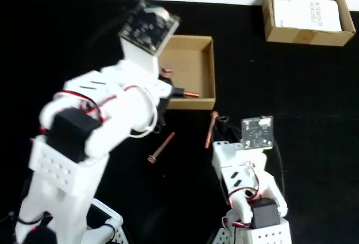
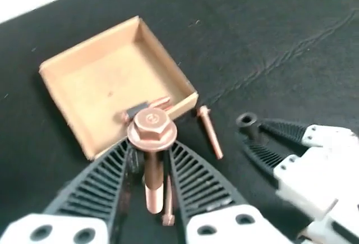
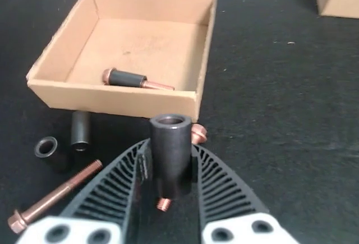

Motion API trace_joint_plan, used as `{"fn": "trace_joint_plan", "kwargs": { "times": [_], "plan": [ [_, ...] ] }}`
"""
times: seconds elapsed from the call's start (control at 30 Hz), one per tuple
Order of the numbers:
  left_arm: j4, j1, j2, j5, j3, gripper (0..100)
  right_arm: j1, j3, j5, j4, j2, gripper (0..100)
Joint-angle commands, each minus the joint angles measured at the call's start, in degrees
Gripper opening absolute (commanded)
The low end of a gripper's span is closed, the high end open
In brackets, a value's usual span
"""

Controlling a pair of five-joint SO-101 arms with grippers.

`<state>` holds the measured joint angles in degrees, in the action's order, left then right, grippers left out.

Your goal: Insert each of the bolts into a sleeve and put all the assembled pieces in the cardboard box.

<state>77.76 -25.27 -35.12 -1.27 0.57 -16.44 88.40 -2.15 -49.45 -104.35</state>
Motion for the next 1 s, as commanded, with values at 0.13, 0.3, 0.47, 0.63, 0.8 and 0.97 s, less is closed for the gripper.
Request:
{"fn": "trace_joint_plan", "kwargs": {
  "times": [0.13,0.3,0.47,0.63,0.8,0.97],
  "plan": [
    [-27.6,-5.1,-10.9,0.4,-27.7,1,-5.4,2.1,0.3,7.4,-0.7,0.8],
    [-40.7,-8.2,-12.7,0.4,-38.0,1,-10.4,2.3,0.2,7.4,-0.7,0.8],
    [-49.6,-9.5,-12.7,4.6,-41.0,1,-12.7,2.3,0.2,9.2,-0.7,0.8],
    [-52.1,-9.2,-12.6,13.6,-41.3,1,-12.7,2.3,0.2,10.0,-0.7,0.8],
    [-52.0,-8.0,-12.7,14.1,-42.1,1,-12.6,2.3,0.2,10.0,-0.7,0.8],
    [-52.0,-5.5,-12.7,14.2,-42.7,1,-11.2,2.3,0.0,10.2,-0.7,0.8]
  ]
}}
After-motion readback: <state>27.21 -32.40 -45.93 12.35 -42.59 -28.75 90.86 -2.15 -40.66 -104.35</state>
